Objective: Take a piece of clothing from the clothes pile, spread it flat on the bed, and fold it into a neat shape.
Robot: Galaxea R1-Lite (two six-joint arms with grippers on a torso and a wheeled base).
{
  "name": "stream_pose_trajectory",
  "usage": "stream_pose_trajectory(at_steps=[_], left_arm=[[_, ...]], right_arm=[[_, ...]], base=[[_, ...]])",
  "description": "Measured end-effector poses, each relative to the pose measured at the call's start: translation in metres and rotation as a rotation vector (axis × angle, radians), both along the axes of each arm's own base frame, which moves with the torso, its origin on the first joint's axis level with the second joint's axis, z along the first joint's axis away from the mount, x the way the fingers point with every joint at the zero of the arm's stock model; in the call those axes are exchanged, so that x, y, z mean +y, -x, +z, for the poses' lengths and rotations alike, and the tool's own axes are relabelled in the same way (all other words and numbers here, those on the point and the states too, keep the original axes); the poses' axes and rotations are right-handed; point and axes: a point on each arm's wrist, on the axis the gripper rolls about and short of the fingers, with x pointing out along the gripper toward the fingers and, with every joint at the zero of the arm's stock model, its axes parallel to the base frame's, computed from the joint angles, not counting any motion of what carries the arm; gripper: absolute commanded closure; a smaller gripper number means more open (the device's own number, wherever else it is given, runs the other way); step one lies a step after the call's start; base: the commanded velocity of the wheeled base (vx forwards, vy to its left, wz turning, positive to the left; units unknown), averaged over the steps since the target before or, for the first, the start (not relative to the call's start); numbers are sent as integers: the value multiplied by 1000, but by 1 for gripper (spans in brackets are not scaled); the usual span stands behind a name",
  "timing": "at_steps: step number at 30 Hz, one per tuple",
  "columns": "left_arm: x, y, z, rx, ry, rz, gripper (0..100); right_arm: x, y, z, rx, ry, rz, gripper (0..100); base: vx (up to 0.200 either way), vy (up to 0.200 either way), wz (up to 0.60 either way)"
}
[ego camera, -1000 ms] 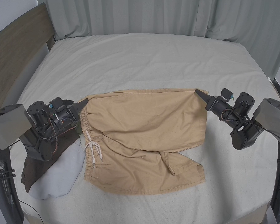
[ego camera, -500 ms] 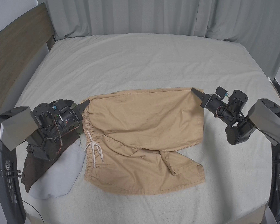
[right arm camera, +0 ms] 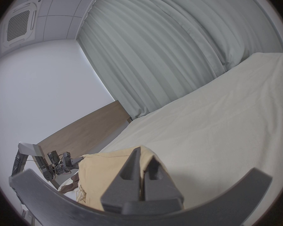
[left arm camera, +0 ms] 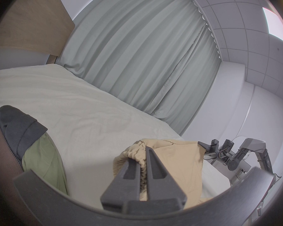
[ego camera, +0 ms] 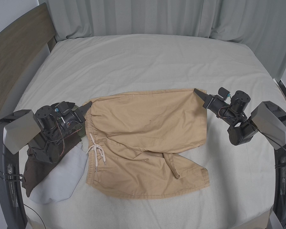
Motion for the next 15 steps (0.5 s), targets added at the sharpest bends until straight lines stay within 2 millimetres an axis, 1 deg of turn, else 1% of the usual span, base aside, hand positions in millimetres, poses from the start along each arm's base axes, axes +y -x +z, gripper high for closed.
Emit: stream_pose_trajectory(at_steps=[1,2,3,10,15], left_arm=[[0,0,0,0,0,0,100],[0,-1,-1,0,0,0,0],[0,-1,-1,-1,0,1,0],[-3,-3,-3,29,47,0,0],[-7,1,-9,56,51,-5,0]], right_arm=[[0,-1,0,-2,0,0,100],[0,-1,0,-3,0,0,100],[1,-2,0,-4,0,0,0],[1,-3,-2,-8,4,-3,0],[2,8,-11,40,26,0,0]], base=[[0,0,0],[0,0,0],[0,0,0],[0,0,0],[0,0,0]])
